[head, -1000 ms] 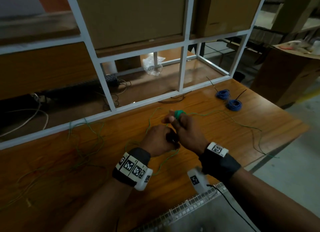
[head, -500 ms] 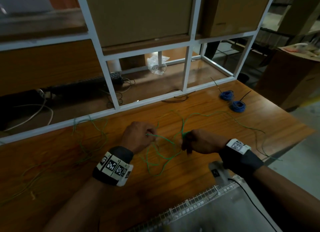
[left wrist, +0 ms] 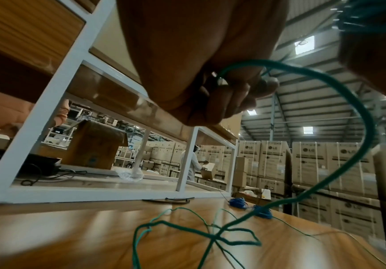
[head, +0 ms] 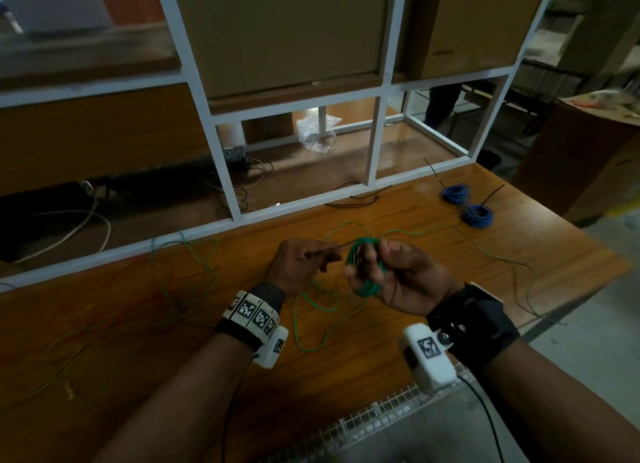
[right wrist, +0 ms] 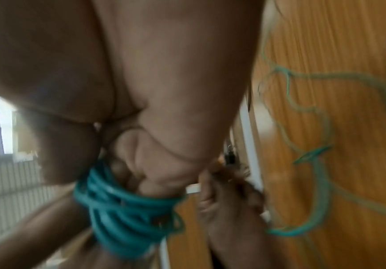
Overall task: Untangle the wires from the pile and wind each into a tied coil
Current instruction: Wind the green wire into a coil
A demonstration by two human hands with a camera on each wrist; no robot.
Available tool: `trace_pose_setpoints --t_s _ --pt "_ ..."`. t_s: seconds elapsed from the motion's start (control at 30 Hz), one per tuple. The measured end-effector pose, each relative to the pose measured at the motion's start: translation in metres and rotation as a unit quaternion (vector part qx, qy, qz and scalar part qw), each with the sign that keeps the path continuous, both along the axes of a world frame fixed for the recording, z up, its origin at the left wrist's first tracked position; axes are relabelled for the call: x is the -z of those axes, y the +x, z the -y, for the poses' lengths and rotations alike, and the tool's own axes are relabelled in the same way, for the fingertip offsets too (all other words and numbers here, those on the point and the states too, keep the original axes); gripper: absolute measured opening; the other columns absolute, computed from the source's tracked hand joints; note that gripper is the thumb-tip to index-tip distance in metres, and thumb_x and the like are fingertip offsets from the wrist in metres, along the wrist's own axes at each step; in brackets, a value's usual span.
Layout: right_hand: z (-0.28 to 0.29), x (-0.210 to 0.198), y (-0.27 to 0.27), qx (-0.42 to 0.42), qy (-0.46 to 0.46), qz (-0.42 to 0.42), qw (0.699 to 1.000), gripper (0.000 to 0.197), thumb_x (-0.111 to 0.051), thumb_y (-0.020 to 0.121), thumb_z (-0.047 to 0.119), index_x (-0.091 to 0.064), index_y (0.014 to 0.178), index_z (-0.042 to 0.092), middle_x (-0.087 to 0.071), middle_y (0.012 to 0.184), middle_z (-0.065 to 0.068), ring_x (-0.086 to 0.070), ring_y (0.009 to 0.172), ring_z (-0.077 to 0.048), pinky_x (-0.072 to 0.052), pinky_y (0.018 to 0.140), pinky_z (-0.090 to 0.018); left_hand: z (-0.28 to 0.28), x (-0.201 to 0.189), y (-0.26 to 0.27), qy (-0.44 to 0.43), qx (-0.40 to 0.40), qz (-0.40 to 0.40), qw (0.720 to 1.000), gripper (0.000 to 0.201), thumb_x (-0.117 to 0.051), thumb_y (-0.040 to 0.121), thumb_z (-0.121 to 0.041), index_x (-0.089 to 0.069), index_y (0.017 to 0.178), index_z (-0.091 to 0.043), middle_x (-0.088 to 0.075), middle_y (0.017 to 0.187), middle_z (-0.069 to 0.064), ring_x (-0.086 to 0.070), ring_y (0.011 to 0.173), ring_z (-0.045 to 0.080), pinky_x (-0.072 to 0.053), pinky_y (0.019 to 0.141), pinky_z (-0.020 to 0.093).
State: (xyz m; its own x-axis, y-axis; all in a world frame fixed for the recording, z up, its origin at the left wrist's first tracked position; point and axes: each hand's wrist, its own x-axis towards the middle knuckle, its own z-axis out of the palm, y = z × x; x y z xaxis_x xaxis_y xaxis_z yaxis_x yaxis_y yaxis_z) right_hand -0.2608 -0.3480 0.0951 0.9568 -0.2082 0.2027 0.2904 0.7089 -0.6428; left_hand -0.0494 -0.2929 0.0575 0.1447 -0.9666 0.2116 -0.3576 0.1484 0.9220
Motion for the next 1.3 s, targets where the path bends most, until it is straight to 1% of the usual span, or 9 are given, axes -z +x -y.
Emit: trace_pose_setpoints --t_s 0.17,0.27,0.37,0.57,0.67,0.8,0.97,1.13,1.3 --pt "0.016 -0.019 0.013 0.211 0.073 0.021 0.975 0.033 -0.045 0.105 0.017 -0.062 0.121 -0.006 -0.067 0.129 -0.023 -0.051 0.139 -0.033 -0.037 0.119 -0.043 -0.010 0.002 -0.022 0.029 0.015 -0.044 0.998 0.030 -0.057 0.096 -0.003 -0.071 0.104 -0.028 -0.069 0.080 0.024 -0.062 0.069 0.018 -0.044 0.053 0.020" --pt "0.030 -0.016 0.015 0.349 0.082 -0.032 0.933 0.038 -0.038 0.107 0.024 -0.056 0.130 -0.001 -0.065 0.136 -0.019 -0.053 0.138 -0.028 -0.030 0.124 -0.039 -0.014 0.008 -0.032 0.059 0.019 -0.028 0.998 0.012 -0.064 0.093 -0.014 -0.073 0.097 -0.022 -0.069 0.070 0.010 -0.063 0.062 0.015 -0.044 0.051 0.020" --pt "0.038 -0.003 0.025 0.416 -0.039 -0.127 0.900 0.062 -0.025 0.110 0.047 -0.051 0.135 -0.004 -0.067 0.132 -0.018 -0.059 0.130 -0.025 -0.034 0.118 -0.038 -0.019 0.015 -0.029 0.040 -0.027 0.139 0.989 0.016 -0.058 0.093 -0.024 -0.073 0.095 -0.025 -0.071 0.070 -0.005 -0.067 0.064 0.013 -0.052 0.055 0.029" --pt "0.032 0.019 0.038 0.380 -0.366 -0.323 0.786 0.081 -0.013 0.101 0.069 -0.066 0.127 0.015 -0.071 0.127 0.003 -0.061 0.122 -0.009 -0.042 0.104 -0.033 -0.026 0.002 -0.022 -0.002 -0.094 0.289 0.953 0.015 -0.058 0.096 -0.025 -0.071 0.092 -0.019 -0.067 0.075 -0.003 -0.060 0.065 0.016 -0.037 0.055 0.024" --pt "0.031 0.030 0.038 0.236 -0.509 -0.377 0.737 0.055 -0.038 0.101 0.065 -0.069 0.117 0.022 -0.071 0.116 0.002 -0.064 0.107 -0.011 -0.050 0.097 -0.043 -0.024 -0.009 -0.002 0.000 -0.064 0.308 0.949 0.014 -0.058 0.094 -0.022 -0.072 0.099 -0.022 -0.071 0.082 -0.002 -0.063 0.071 0.014 -0.050 0.060 0.031" --pt "0.036 0.036 0.037 0.130 -0.690 -0.388 0.596 0.016 -0.065 0.096 0.033 -0.061 0.089 0.020 -0.069 0.095 -0.007 -0.066 0.086 -0.026 -0.054 0.081 -0.054 -0.023 -0.026 0.018 0.003 0.006 0.377 0.926 0.007 -0.066 0.092 -0.028 -0.071 0.096 -0.025 -0.068 0.079 -0.008 -0.058 0.068 0.008 -0.047 0.060 0.029" --pt "0.034 0.022 0.025 0.059 -0.644 -0.421 0.637 0.034 -0.049 0.099 -0.001 -0.058 0.075 0.020 -0.072 0.099 -0.003 -0.071 0.099 -0.026 -0.055 0.089 -0.052 -0.019 -0.038 0.048 -0.068 0.025 0.432 0.899 0.012 -0.069 0.090 -0.029 -0.073 0.097 -0.020 -0.072 0.084 -0.004 -0.054 0.067 0.005 -0.042 0.061 0.023" --pt "0.026 0.001 0.014 0.020 -0.541 -0.423 0.727 0.022 -0.050 0.095 0.005 -0.072 0.091 0.002 -0.078 0.094 -0.008 -0.073 0.091 -0.015 -0.054 0.091 -0.040 -0.012 -0.045 0.057 -0.136 -0.045 0.412 0.900 0.009 -0.070 0.090 -0.024 -0.074 0.093 -0.017 -0.073 0.087 0.000 -0.065 0.075 0.015 -0.052 0.067 0.028" --pt "0.000 -0.004 0.021 -0.083 -0.340 -0.286 0.892 0.034 -0.053 0.104 0.021 -0.065 0.096 -0.009 -0.068 0.081 -0.021 -0.071 0.094 -0.024 -0.052 0.086 -0.028 0.009 -0.041 0.027 -0.033 -0.109 0.061 0.992 0.011 -0.061 0.096 -0.020 -0.069 0.090 -0.017 -0.068 0.072 -0.006 -0.063 0.063 0.011 -0.055 0.063 0.032"
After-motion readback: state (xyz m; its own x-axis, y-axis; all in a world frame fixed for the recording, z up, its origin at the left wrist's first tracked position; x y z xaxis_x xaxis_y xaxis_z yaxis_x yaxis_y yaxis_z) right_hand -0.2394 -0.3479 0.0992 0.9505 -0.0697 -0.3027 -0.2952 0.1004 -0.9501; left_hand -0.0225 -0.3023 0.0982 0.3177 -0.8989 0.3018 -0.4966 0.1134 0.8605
